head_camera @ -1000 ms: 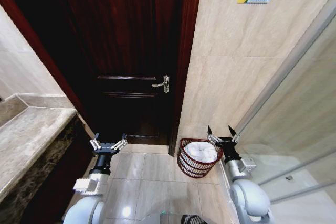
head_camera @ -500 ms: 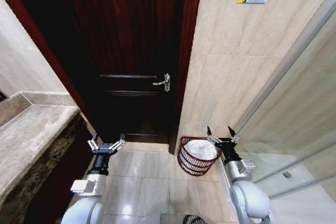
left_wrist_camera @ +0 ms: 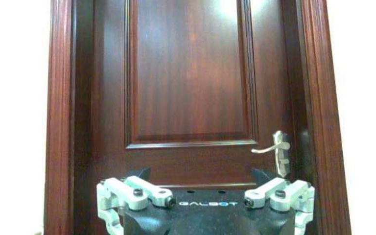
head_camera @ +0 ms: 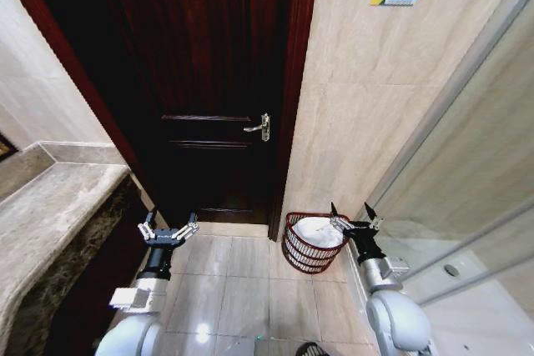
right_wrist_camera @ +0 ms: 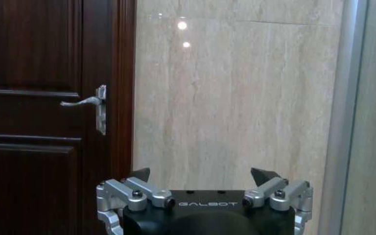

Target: Discard the used towel into the hamper.

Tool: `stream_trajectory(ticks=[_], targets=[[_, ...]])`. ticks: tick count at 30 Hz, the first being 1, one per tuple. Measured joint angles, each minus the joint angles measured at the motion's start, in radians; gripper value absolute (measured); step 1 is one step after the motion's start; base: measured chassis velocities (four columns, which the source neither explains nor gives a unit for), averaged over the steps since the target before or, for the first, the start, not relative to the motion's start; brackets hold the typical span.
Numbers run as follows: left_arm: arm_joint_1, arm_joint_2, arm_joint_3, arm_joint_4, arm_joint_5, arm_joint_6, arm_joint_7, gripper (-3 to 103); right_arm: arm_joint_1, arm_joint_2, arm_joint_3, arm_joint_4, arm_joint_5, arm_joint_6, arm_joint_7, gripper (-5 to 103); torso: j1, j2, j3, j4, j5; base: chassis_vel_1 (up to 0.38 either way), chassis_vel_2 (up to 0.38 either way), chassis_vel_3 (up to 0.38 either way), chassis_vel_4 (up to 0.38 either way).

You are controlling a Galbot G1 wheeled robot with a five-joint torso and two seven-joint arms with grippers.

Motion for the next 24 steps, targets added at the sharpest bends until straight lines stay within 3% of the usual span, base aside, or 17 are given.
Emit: stream_trajectory(ticks=[24], targets=[[0.004, 0.009, -0.016, 0.010, -0.016, -0.021, 0.003, 100, -0.006, 0.016, -0.014, 0.000, -0.022, 0.013, 0.001, 100, 0.000, -0.001, 0.000, 0.0000, -0.0001, 0.062, -0.057, -0.059, 0.057]])
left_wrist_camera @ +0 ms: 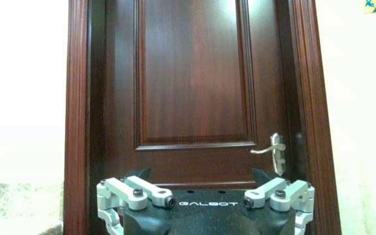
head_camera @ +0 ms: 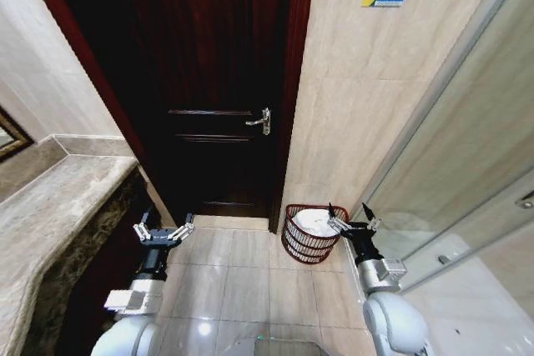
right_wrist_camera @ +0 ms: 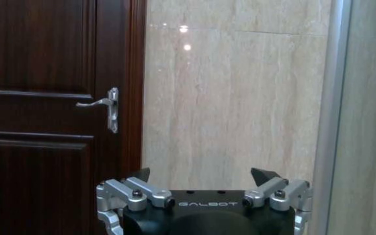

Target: Discard the used towel into the hamper.

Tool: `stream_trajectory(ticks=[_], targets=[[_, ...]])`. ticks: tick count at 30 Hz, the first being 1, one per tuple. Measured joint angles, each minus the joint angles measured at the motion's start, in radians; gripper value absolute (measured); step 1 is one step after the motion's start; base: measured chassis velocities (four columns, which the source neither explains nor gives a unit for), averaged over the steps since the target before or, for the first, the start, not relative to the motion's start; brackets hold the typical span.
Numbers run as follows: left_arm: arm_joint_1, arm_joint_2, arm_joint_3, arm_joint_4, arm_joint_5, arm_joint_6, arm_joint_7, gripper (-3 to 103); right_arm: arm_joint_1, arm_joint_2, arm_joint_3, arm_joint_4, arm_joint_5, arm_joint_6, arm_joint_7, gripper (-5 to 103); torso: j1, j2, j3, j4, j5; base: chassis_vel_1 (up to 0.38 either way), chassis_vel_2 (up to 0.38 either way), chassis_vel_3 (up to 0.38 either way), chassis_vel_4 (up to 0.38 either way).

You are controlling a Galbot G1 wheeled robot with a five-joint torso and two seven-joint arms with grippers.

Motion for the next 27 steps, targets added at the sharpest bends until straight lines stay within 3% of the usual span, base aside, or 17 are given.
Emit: stream_trajectory(ticks=[27], targets=[[0.000, -0.022, -0.001, 0.002, 0.008, -0.003, 0.010, 100, -0.001, -0.031, 0.006, -0.024, 0.034, 0.009, 0.002, 100, 0.000, 0.000, 0.000, 0.0000, 0.0001, 0.056, -0.055, -0.053, 0.062]])
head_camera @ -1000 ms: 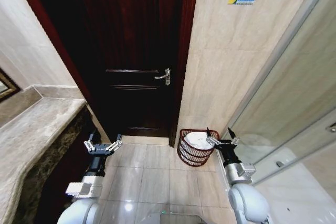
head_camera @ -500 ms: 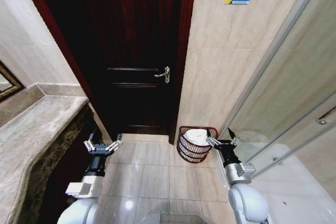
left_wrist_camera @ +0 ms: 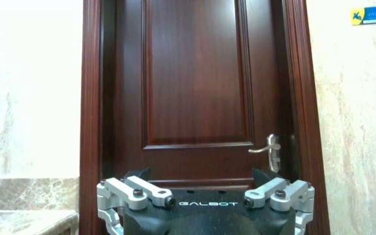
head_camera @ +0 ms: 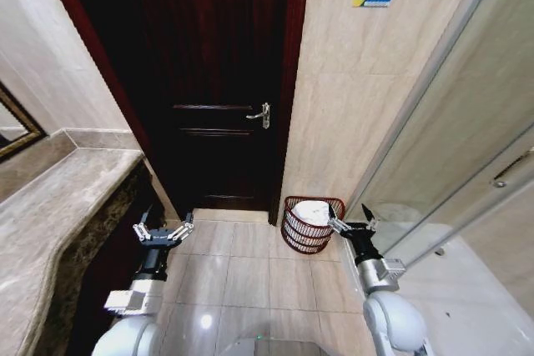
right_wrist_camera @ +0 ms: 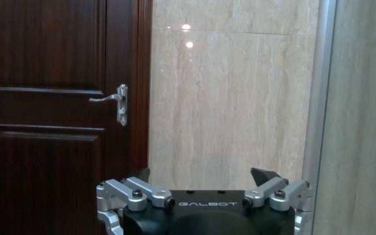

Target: Discard the used towel into the hamper.

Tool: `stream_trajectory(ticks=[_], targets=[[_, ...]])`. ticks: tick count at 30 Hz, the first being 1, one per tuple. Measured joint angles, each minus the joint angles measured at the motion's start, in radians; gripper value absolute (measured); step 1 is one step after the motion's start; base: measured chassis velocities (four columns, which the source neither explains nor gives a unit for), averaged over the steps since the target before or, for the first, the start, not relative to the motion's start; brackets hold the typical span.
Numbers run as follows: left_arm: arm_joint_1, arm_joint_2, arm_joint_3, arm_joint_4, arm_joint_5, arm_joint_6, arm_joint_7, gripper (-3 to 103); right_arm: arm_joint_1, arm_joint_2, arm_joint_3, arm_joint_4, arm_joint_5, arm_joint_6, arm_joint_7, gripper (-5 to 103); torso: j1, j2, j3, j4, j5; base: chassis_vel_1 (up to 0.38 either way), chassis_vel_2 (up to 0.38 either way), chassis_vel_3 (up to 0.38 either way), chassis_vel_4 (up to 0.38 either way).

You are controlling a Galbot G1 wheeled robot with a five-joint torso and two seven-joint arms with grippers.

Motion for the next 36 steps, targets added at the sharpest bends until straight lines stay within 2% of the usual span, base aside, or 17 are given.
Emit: stream_trajectory(ticks=[36], targets=[[0.005, -0.007, 0.000, 0.043, 0.002, -0.006, 0.017, 100, -0.004, -0.017, 0.003, -0.017, 0.016, 0.018, -0.005, 100, 0.000, 0.000, 0.000, -0.0001, 0.0000, 0.046, -0.048, -0.047, 0.046]])
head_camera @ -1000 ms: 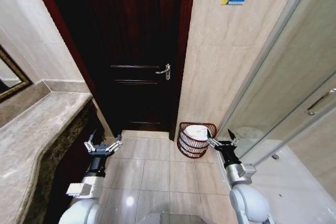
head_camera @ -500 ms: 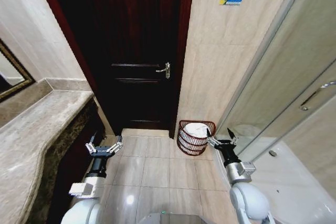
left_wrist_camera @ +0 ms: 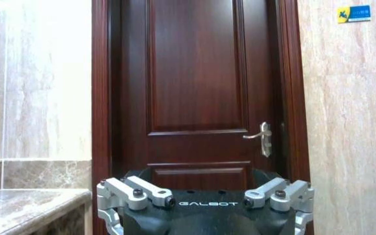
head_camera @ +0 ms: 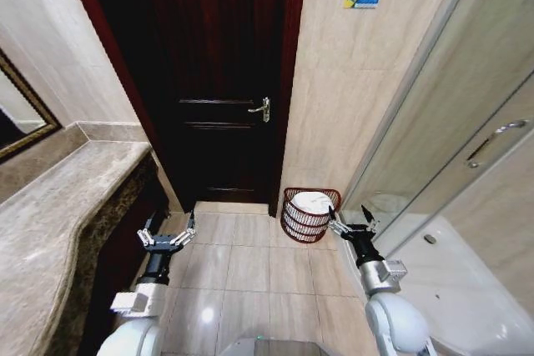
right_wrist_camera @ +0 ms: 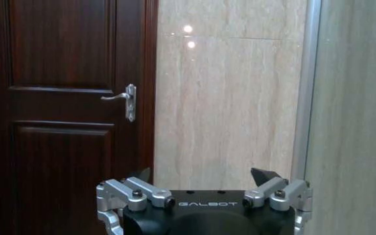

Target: Discard the used towel into the hamper.

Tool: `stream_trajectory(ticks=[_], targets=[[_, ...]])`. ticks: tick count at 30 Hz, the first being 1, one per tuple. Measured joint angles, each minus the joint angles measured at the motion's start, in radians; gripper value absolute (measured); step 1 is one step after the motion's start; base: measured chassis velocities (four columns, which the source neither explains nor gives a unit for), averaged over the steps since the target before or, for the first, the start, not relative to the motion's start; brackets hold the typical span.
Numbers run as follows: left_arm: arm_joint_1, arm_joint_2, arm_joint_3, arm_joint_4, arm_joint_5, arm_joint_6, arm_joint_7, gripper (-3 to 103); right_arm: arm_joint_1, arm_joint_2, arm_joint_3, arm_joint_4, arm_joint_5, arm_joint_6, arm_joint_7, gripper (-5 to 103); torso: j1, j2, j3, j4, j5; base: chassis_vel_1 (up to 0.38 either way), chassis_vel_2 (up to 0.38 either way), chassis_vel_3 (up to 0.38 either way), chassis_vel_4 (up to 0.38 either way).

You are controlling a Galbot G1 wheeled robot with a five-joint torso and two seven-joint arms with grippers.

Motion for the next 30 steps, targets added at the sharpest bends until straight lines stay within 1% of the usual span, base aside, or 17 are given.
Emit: stream_trajectory(ticks=[6, 15, 30], targets=[[-0.003, -0.001, 0.000, 0.001, 0.002, 0.000, 0.001, 100, 0.003, -0.001, 0.001, -0.003, 0.003, 0.002, 0.000, 100, 0.000, 0.000, 0.000, 0.0001, 0.0000, 0.068, -0.033, -0.044, 0.066], [-0.014, -0.005, 0.004, 0.011, 0.009, -0.021, -0.001, 100, 0.003, -0.005, 0.003, -0.014, 0.008, 0.011, 0.000, 100, 0.000, 0.000, 0.000, 0.0000, 0.0000, 0.069, -0.028, -0.037, 0.051], [-0.014, -0.010, 0.008, 0.009, 0.012, -0.020, -0.002, 100, -0.010, -0.003, 0.009, -0.018, 0.013, 0.023, -0.008, 100, 0.000, 0.000, 0.000, 0.0000, 0.0000, 0.041, -0.045, -0.044, 0.042]])
